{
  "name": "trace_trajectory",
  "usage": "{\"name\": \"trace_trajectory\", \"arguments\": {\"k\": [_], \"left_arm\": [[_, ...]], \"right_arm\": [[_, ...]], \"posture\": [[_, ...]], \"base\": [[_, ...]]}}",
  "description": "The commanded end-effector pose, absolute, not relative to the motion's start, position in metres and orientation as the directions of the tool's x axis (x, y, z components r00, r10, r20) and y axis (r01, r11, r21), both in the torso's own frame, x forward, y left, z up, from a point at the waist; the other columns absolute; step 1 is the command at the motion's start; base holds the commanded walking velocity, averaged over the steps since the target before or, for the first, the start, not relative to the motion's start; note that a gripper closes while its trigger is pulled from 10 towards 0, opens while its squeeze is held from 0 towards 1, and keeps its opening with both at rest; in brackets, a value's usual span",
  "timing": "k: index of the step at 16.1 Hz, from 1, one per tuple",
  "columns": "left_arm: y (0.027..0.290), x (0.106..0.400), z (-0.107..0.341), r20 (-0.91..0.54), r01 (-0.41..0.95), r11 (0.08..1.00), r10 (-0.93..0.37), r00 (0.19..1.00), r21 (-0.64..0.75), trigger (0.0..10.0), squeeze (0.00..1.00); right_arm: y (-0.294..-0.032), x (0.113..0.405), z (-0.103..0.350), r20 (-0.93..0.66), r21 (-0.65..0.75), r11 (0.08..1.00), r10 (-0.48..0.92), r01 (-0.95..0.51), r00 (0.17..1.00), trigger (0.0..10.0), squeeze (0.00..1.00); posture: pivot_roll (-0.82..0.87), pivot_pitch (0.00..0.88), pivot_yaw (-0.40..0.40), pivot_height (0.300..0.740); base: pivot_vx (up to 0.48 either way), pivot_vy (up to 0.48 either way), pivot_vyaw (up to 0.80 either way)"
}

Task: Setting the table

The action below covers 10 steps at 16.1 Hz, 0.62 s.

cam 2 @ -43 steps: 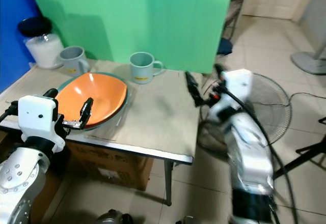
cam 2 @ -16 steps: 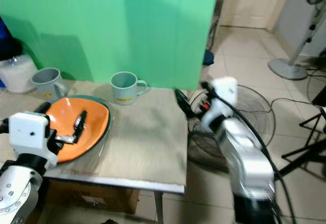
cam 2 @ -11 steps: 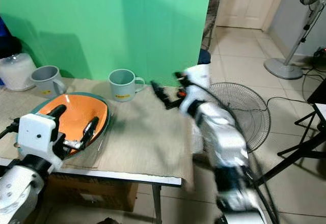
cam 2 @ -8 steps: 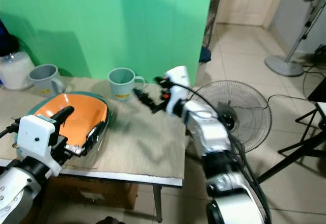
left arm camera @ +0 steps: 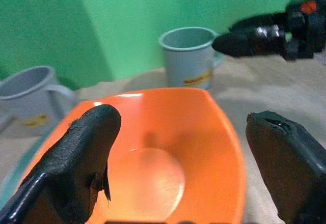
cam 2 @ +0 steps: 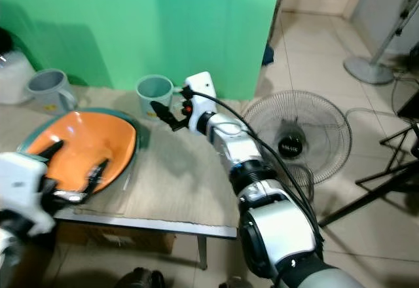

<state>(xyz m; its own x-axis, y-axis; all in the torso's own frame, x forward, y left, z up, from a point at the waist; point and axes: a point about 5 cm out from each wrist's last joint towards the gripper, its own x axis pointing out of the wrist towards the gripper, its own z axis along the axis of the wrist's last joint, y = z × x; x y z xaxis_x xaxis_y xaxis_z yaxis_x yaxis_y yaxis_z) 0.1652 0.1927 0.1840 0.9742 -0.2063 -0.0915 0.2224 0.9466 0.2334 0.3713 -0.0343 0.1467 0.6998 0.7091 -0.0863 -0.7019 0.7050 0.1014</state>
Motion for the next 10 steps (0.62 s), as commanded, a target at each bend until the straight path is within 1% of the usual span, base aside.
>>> {"name": "trace_trajectory", "arguments": {"k": [1, 2, 3, 4, 10], "left_arm": [[0.194, 0.163, 0.188, -0.087, 0.216, 0.945, -0.200, 0.976, 0.245, 10.0, 0.00], [0.194, 0.158, 0.193, -0.084, 0.218, 0.944, -0.203, 0.976, 0.247, 10.0, 0.00], [0.194, 0.156, 0.195, -0.083, 0.222, 0.943, -0.207, 0.975, 0.248, 10.0, 0.00], [0.193, 0.151, 0.200, -0.081, 0.234, 0.940, -0.220, 0.972, 0.247, 10.0, 0.00], [0.191, 0.145, 0.202, -0.095, 0.260, 0.935, -0.244, 0.965, 0.240, 10.0, 0.00]], "right_arm": [[-0.034, 0.374, 0.154, -0.063, 0.089, 0.710, 0.704, -0.699, 0.707, 10.0, 1.00], [-0.035, 0.377, 0.157, -0.049, 0.086, 0.724, 0.689, -0.684, 0.723, 10.0, 1.00], [-0.036, 0.379, 0.159, -0.039, 0.087, 0.732, 0.680, -0.676, 0.732, 10.0, 1.00], [-0.040, 0.383, 0.165, -0.008, 0.092, 0.745, 0.664, -0.660, 0.748, 10.0, 1.00], [-0.047, 0.390, 0.178, 0.041, 0.091, 0.763, 0.640, -0.641, 0.767, 10.0, 1.00]], "posture": [[0.07, 0.173, 0.006, 0.740], [0.10, 0.203, 0.009, 0.740], [0.10, 0.203, 0.009, 0.740], [0.11, 0.226, 0.014, 0.740], [0.13, 0.253, 0.022, 0.740]], "base": [[0.000, 0.000, 0.00], [0.000, 0.000, 0.00], [0.000, 0.000, 0.00], [0.000, 0.000, 0.00], [0.000, 0.000, 0.00]]}}
